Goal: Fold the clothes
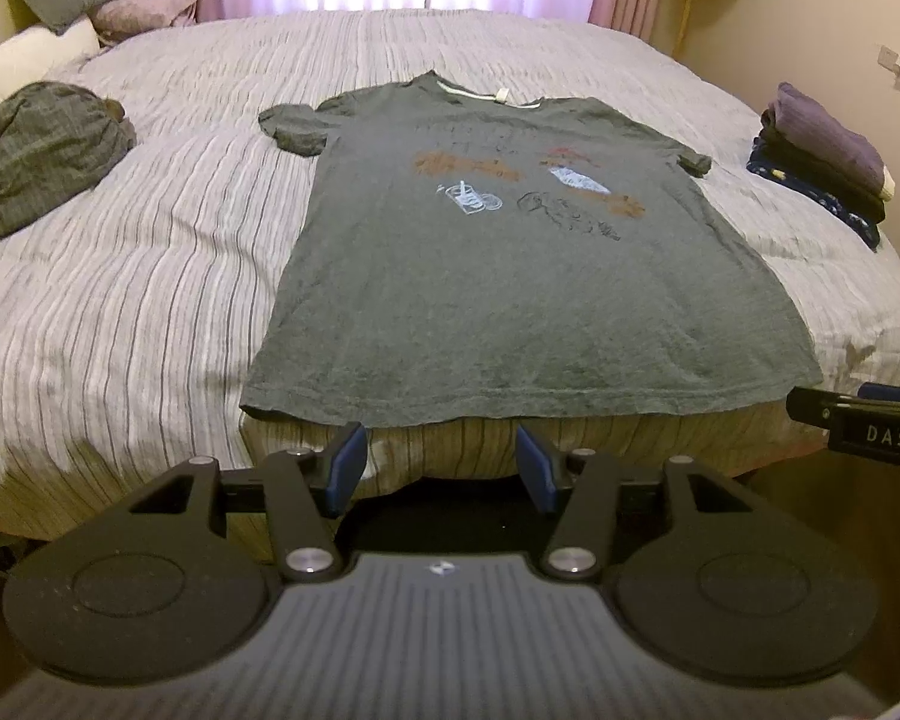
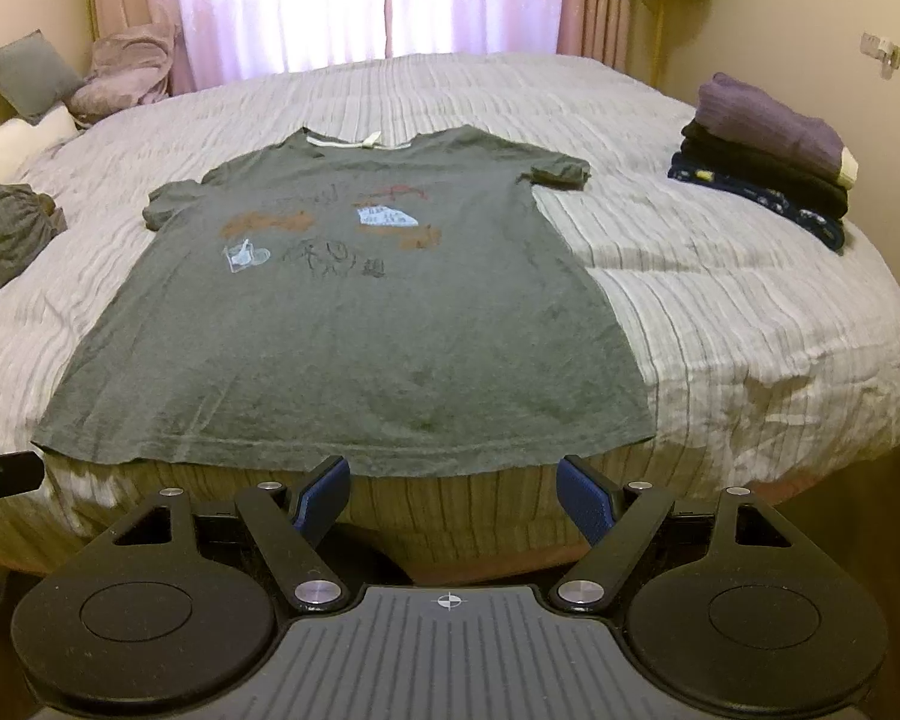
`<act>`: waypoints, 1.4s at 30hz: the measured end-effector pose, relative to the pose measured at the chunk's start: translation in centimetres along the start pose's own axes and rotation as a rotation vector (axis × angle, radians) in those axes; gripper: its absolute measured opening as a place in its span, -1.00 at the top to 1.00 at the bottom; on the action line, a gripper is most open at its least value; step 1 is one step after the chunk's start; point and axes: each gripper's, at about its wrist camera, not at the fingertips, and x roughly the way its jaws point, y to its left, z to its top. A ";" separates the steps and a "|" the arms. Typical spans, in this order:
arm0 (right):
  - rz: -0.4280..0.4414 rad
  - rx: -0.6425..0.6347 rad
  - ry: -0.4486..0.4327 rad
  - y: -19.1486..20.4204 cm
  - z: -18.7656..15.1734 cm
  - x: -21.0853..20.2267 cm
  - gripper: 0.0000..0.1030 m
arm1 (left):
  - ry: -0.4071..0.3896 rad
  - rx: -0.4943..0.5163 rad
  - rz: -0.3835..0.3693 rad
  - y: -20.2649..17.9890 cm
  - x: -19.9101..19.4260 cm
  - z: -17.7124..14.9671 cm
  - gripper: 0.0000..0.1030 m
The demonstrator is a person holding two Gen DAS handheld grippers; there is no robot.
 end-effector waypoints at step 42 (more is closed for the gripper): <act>0.315 0.467 -0.015 -10.0 18.5 26.7 -0.53 | -0.180 -0.990 -0.142 22.3 34.4 21.4 0.77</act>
